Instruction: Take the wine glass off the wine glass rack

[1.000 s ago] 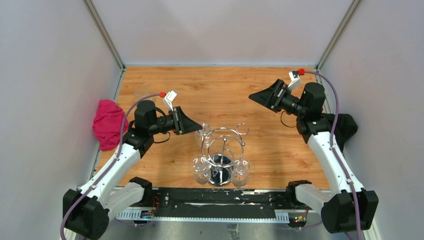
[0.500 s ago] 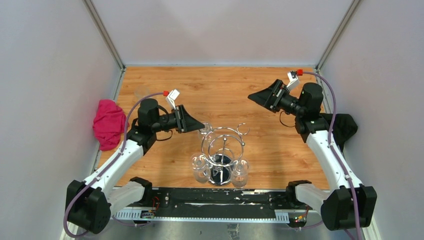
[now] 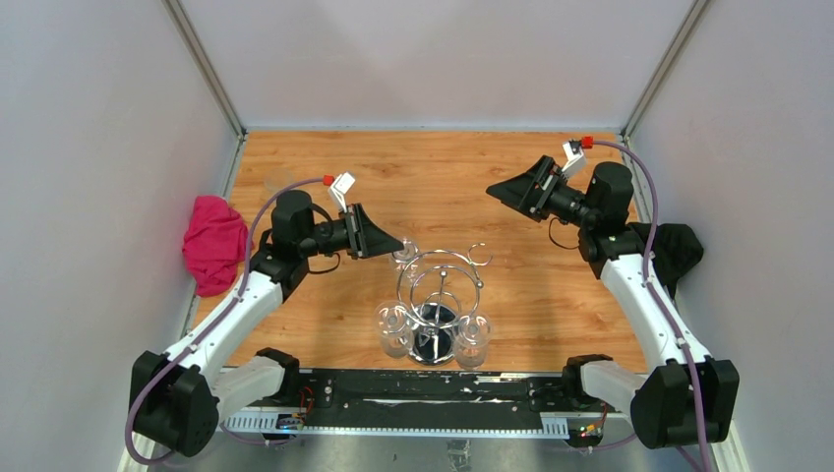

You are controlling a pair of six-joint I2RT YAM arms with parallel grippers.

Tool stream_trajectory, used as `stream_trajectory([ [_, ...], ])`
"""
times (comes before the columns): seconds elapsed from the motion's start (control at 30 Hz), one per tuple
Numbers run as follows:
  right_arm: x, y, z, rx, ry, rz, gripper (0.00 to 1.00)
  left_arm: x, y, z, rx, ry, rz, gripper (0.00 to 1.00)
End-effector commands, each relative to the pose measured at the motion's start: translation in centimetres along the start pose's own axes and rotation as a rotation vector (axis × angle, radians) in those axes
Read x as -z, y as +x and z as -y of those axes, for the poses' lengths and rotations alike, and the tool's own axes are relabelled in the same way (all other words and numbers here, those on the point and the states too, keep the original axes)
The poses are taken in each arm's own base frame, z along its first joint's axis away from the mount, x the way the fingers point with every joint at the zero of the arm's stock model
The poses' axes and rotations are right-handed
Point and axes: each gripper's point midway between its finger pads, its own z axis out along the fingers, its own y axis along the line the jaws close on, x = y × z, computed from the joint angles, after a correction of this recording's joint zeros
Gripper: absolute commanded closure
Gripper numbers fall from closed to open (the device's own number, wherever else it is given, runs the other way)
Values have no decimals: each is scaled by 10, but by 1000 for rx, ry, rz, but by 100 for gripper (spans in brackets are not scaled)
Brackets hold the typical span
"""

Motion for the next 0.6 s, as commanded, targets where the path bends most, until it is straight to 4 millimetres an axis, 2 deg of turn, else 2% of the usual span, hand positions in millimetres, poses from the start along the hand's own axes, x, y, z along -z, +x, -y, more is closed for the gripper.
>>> stream_trajectory([
  [0.0,0,3,1,-12,-20,-12,1,-2,-9,12,-47,29,1,79],
  [0.2,0,4,1,-15,-22,-17,1,-3,-14,13,-73,12,-10,81],
  [0.4,0,5,2,-19,-21,-22,1,-3,-13,6,-68,-35,-46,96],
  [0.57,0,6,3,-23,-20,-24,1,-3,-16,8,-76,-38,-35,98],
])
